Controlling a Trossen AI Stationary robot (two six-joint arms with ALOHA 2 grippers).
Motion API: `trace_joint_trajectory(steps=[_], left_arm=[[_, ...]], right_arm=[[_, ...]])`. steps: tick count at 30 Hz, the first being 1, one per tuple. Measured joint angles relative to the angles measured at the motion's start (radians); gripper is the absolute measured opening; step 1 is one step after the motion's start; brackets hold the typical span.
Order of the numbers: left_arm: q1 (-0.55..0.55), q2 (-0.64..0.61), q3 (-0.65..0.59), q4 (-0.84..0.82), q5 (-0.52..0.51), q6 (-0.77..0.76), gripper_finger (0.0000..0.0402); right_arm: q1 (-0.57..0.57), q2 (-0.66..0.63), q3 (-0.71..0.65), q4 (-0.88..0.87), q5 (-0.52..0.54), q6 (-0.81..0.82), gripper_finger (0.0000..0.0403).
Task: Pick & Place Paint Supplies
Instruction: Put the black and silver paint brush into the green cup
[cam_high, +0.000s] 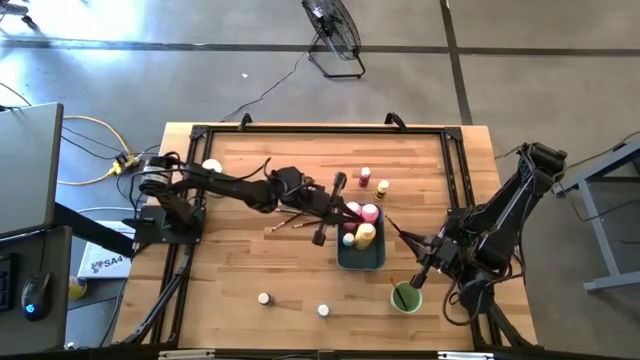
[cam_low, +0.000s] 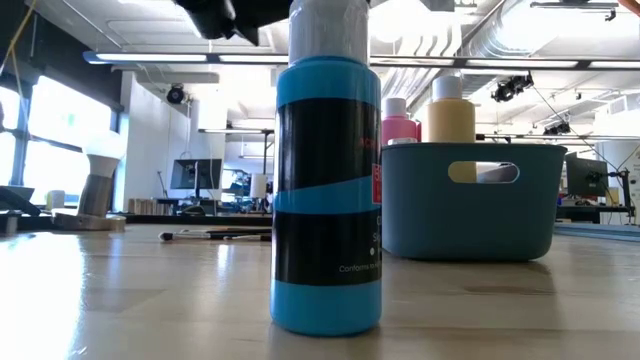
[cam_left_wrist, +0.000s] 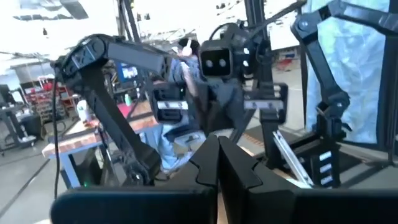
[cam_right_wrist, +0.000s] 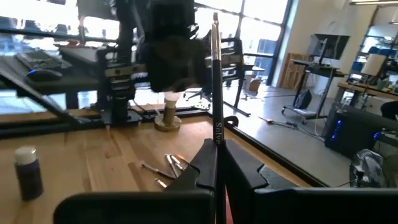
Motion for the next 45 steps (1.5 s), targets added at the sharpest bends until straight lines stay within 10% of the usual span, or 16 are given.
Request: trace_joint_trajectory(steps=[22, 45], left_arm=[[-0.008, 0.119, 0.141, 0.016, 0.077, 0.003, 0.0125], [-0.042, 0.138, 0.141, 0.055, 0.038, -0.003, 0.0129]], right_arm=[[-0.004, 0.0, 0.0, 0.024, -0.093, -0.064, 0.0004], [-0.086, 0.0, 0.0, 0.039, -0.204, -0.116, 0.0004]])
